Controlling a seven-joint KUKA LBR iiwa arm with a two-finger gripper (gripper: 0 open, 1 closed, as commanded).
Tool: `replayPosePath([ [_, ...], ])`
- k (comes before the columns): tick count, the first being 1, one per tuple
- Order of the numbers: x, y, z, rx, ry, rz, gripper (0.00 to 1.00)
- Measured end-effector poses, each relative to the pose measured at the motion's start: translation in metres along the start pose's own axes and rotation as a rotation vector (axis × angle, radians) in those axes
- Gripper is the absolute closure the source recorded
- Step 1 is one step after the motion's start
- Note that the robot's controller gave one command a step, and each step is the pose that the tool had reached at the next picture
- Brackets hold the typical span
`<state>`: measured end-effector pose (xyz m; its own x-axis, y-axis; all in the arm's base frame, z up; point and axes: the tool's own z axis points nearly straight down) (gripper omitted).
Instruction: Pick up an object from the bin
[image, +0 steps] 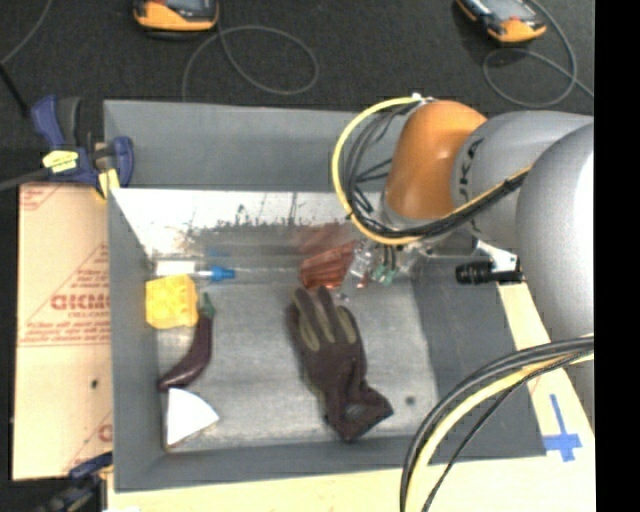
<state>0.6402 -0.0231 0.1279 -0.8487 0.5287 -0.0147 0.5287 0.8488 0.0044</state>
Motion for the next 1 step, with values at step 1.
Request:
replayPosePath([
  [1, 0.0077, -0.0052, -0.0240, 0.001, 0.001, -0.293, 1.00],
])
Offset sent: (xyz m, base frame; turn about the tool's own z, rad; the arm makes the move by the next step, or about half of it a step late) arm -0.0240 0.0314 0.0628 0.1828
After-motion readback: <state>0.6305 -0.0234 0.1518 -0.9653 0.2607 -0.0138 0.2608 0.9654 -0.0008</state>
